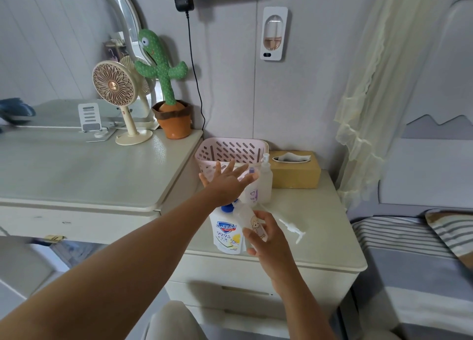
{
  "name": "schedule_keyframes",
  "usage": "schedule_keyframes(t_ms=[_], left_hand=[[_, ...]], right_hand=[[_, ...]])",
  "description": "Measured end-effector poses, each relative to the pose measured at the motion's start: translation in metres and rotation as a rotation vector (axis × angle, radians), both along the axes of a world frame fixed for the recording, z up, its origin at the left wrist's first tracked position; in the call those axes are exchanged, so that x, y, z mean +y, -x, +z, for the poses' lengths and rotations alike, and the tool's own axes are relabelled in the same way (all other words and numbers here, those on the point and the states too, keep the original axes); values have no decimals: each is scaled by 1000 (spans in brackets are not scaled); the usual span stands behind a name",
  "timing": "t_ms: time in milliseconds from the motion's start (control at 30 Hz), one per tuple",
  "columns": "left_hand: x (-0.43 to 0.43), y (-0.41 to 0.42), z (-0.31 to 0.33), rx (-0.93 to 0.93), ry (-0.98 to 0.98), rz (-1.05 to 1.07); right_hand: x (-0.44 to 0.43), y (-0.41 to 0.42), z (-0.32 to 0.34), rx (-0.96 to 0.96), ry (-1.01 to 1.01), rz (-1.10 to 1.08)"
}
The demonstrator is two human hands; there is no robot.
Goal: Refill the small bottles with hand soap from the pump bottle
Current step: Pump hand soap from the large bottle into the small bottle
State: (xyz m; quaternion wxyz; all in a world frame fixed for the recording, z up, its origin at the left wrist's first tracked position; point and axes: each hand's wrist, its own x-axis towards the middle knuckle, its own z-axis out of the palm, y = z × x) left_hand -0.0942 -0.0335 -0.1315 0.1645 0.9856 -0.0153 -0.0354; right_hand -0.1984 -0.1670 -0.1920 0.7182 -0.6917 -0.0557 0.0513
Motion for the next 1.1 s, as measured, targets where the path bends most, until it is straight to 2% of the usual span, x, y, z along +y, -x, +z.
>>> schedule_keyframes(t_ms=[500,1100], left_hand=[[1,-3,4,33,-45,-2],[0,-2,4,-15,-37,19]], right_hand=[[-3,-1,3,-22,18,2],[-1,-4,1,-4,17,0]])
